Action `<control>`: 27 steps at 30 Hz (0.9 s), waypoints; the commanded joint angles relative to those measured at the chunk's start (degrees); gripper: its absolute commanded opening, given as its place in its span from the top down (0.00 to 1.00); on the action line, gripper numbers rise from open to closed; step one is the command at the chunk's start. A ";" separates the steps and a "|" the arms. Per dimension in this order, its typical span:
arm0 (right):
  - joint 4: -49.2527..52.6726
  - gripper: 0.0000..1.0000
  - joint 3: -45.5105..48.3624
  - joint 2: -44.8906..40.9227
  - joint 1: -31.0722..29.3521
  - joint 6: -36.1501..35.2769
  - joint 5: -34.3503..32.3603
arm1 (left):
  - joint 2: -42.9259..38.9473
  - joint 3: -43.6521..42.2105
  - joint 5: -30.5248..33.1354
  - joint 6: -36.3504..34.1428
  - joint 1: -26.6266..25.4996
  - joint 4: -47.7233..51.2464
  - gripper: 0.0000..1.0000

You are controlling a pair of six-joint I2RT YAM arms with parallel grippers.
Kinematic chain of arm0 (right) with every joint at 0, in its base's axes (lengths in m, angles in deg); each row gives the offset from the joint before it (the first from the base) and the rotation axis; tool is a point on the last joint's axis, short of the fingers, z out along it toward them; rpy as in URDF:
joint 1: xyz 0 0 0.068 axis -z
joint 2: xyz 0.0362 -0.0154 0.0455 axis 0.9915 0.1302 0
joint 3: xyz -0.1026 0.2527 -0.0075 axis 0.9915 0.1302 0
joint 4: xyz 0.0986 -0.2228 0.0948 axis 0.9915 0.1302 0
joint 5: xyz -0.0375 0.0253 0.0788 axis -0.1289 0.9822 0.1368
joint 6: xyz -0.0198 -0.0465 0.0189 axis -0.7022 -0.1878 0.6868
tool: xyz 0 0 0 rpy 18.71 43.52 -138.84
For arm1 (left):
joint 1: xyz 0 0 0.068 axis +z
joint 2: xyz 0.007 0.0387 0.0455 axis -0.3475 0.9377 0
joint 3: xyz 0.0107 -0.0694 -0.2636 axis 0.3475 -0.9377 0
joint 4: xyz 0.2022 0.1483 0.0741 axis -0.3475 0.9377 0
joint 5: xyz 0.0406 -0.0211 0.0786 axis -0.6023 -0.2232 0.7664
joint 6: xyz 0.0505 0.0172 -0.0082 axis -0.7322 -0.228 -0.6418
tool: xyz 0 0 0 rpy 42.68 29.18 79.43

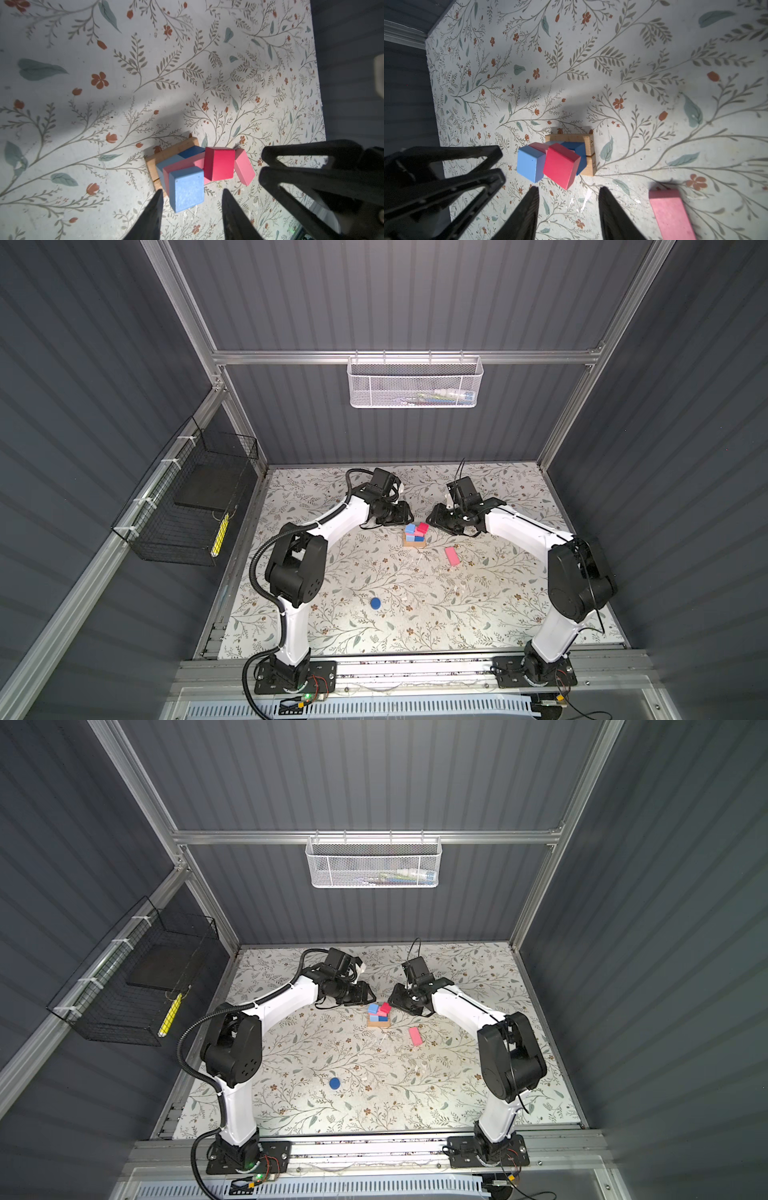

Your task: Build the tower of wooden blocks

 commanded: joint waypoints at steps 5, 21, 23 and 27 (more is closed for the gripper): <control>-2.65 0.51 0.07 1.41 0.71 0.96 1.61 | 1.69 2.22 0.17 -1.11 -0.05 2.95 0.53; -2.35 0.50 -2.20 4.53 0.87 0.96 4.06 | 3.30 3.37 -0.08 -0.70 -0.52 2.94 0.52; -2.43 0.50 -2.47 4.79 0.91 1.04 4.24 | 3.32 3.28 -0.44 -0.56 -0.64 2.74 0.52; -2.45 0.51 -2.81 5.24 0.92 1.07 4.68 | 3.39 3.28 -0.95 -0.38 -0.72 2.53 0.53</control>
